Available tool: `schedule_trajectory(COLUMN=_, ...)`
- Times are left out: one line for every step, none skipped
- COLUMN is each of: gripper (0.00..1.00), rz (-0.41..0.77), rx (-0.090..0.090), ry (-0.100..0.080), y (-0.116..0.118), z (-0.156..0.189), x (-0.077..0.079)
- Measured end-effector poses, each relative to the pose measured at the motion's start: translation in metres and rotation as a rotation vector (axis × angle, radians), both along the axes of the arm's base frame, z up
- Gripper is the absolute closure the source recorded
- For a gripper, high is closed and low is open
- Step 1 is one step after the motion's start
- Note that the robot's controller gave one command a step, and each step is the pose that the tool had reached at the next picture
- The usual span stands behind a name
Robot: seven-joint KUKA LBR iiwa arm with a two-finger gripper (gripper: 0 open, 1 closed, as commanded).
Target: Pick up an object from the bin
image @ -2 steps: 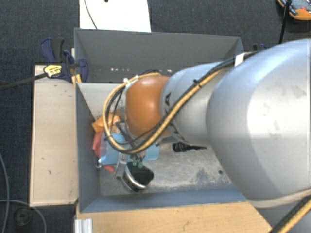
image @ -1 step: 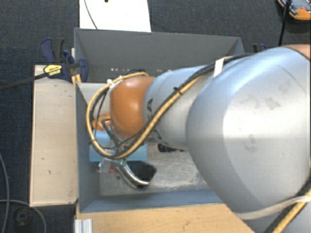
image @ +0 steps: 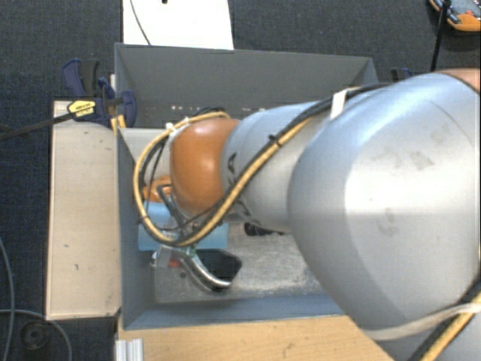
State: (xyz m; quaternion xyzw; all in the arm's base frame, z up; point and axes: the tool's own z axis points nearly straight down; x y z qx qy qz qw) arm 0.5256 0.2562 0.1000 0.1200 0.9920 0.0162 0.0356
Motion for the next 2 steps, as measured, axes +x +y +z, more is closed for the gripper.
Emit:
schedule_trajectory(gripper=1.0, rz=0.003, rx=0.004, ry=0.004, y=-0.0049, z=0.0006, x=-0.002)
schedule_trajectory(gripper=1.0, rz=0.003, rx=0.004, ry=0.004, y=-0.0049, z=0.0006, x=-0.002)
